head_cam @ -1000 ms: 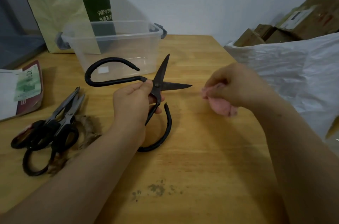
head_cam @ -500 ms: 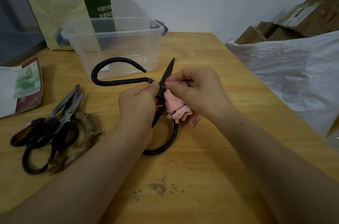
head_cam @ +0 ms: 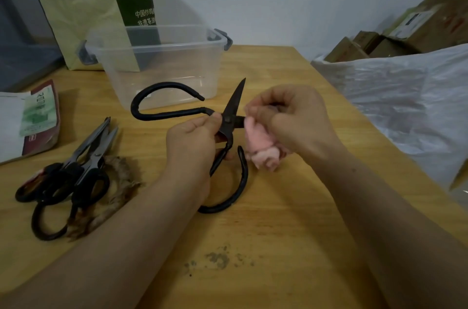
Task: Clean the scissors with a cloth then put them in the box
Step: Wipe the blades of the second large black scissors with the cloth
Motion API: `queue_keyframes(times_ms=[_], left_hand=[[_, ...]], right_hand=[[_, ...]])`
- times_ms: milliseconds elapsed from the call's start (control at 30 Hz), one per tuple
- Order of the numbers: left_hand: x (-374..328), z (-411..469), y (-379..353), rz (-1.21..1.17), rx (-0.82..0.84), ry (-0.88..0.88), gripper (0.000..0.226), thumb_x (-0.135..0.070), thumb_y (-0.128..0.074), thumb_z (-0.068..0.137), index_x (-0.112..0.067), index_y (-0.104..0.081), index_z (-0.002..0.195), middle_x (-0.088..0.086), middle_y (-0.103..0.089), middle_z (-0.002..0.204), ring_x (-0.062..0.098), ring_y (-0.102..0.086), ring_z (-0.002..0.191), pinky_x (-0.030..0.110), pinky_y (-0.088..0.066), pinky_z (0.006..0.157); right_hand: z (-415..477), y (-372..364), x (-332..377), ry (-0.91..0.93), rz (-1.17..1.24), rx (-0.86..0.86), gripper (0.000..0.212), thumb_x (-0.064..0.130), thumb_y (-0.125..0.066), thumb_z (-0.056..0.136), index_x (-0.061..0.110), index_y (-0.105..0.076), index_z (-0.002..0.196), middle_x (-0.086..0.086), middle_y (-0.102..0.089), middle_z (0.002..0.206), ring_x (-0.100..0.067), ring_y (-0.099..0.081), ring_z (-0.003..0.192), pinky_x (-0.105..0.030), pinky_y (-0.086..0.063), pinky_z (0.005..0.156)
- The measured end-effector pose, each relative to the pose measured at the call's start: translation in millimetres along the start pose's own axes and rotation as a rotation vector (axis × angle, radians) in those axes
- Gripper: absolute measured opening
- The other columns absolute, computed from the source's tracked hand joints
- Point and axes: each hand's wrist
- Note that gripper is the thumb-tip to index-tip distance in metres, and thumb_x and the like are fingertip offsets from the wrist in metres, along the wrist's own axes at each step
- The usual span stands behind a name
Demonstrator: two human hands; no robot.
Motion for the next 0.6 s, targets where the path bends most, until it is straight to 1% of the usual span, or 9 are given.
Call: queue_keyframes(times_ms=[67, 167, 233, 300, 367, 433, 500, 533, 600], left_hand=[[0.4, -0.2, 0.0, 0.003, 0.005, -0.001, 0.019, -0.014, -0.055, 0.094, -0.01, -0.067, 0.08, 0.009, -0.07, 0.082, 0.016, -0.063, 0.072, 0.019, -0.049, 0.044], [-0.8, -1.3, 0.6, -0.009, -0.001, 0.013, 0.019, -0.014, -0.056, 0.093, -0.013, -0.067, 0.078, 0.003, -0.07, 0.076, 0.011, -0.066, 0.067, 0.018, -0.051, 0.048], [-0.3, -1.4, 0.6, -0.007, -0.003, 0.024, 0.016, -0.014, -0.057, 0.093, -0.011, -0.068, 0.081, 0.007, -0.071, 0.079, 0.013, -0.067, 0.068, 0.021, -0.051, 0.049], [-0.9, -1.6, 0.1, 0.003, 0.01, 0.01, 0.015, -0.015, -0.056, 0.094, -0.007, -0.068, 0.089, 0.01, -0.071, 0.081, 0.014, -0.066, 0.068, 0.02, -0.049, 0.045], [-1.2, -1.1, -0.1, 0.021, 0.013, -0.021, 0.017, -0.015, -0.054, 0.095, -0.008, -0.068, 0.088, 0.011, -0.07, 0.081, 0.018, -0.066, 0.075, 0.021, -0.048, 0.043], [-0.3, -0.3, 0.7, 0.04, 0.006, -0.044, 0.021, -0.016, -0.052, 0.095, -0.012, -0.067, 0.08, 0.011, -0.071, 0.084, 0.022, -0.067, 0.084, 0.024, -0.051, 0.046], [-0.5, 0.1, 1.6, 0.059, 0.01, -0.047, 0.027, -0.015, -0.051, 0.096, -0.013, -0.065, 0.073, 0.011, -0.071, 0.084, 0.023, -0.067, 0.085, 0.026, -0.051, 0.048], [-1.3, 0.0, 1.9, 0.058, 0.023, -0.037, 0.027, -0.014, -0.051, 0.096, -0.012, -0.065, 0.073, 0.011, -0.071, 0.082, 0.023, -0.068, 0.082, 0.027, -0.05, 0.049], [-2.9, -1.1, 2.3, 0.033, 0.07, -0.016, 0.025, -0.009, -0.052, 0.094, -0.006, -0.063, 0.072, 0.01, -0.068, 0.071, 0.022, -0.066, 0.069, 0.028, -0.047, 0.046]], right_hand=[[-1.2, -5.0, -0.5, 0.042, 0.026, -0.043, 0.006, 0.022, -0.071, 0.084, 0.027, -0.071, 0.084, 0.009, -0.069, 0.09, -0.005, -0.066, 0.08, -0.032, -0.059, 0.069], [-3.3, -12.5, -0.7, 0.113, -0.149, 0.105, 0.014, 0.02, -0.075, 0.08, 0.023, -0.073, 0.093, 0.011, -0.068, 0.093, -0.003, -0.064, 0.088, -0.022, -0.056, 0.073], [-3.2, -7.5, 4.0, 0.072, -0.21, 0.221, 0.01, 0.015, -0.076, 0.078, 0.02, -0.074, 0.086, 0.011, -0.069, 0.086, -0.004, -0.065, 0.081, -0.02, -0.055, 0.073], [-2.8, 2.0, 6.4, -0.007, -0.344, 0.307, 0.009, 0.013, -0.075, 0.077, 0.022, -0.073, 0.078, 0.008, -0.069, 0.078, -0.007, -0.065, 0.073, -0.023, -0.057, 0.067], [0.2, 14.9, 2.6, -0.039, -0.469, 0.199, 0.007, 0.016, -0.073, 0.078, 0.023, -0.073, 0.078, 0.008, -0.066, 0.074, -0.011, -0.064, 0.072, -0.026, -0.056, 0.061], [3.4, 26.4, -0.7, 0.039, -0.463, -0.12, 0.009, 0.02, -0.068, 0.083, 0.024, -0.073, 0.088, 0.012, -0.063, 0.079, -0.007, -0.06, 0.078, -0.019, -0.049, 0.065], [3.7, 29.2, 1.3, 0.233, -0.301, -0.398, 0.014, 0.023, -0.065, 0.088, 0.024, -0.071, 0.1, 0.014, -0.063, 0.089, 0.0, -0.056, 0.083, -0.012, -0.044, 0.068], [3.2, 26.4, 1.8, 0.334, -0.248, -0.42, 0.017, 0.025, -0.063, 0.09, 0.022, -0.07, 0.105, 0.013, -0.062, 0.094, 0.0, -0.055, 0.086, -0.014, -0.045, 0.07], [1.1, 13.1, -0.3, 0.438, -0.266, -0.235, 0.026, 0.027, -0.06, 0.092, 0.021, -0.067, 0.116, 0.007, -0.062, 0.106, -0.003, -0.055, 0.093, -0.019, -0.048, 0.077]])
Point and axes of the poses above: each hand's wrist, its own z-axis towards the middle knuckle, its own y-axis out of the back of the hand, x = y × z
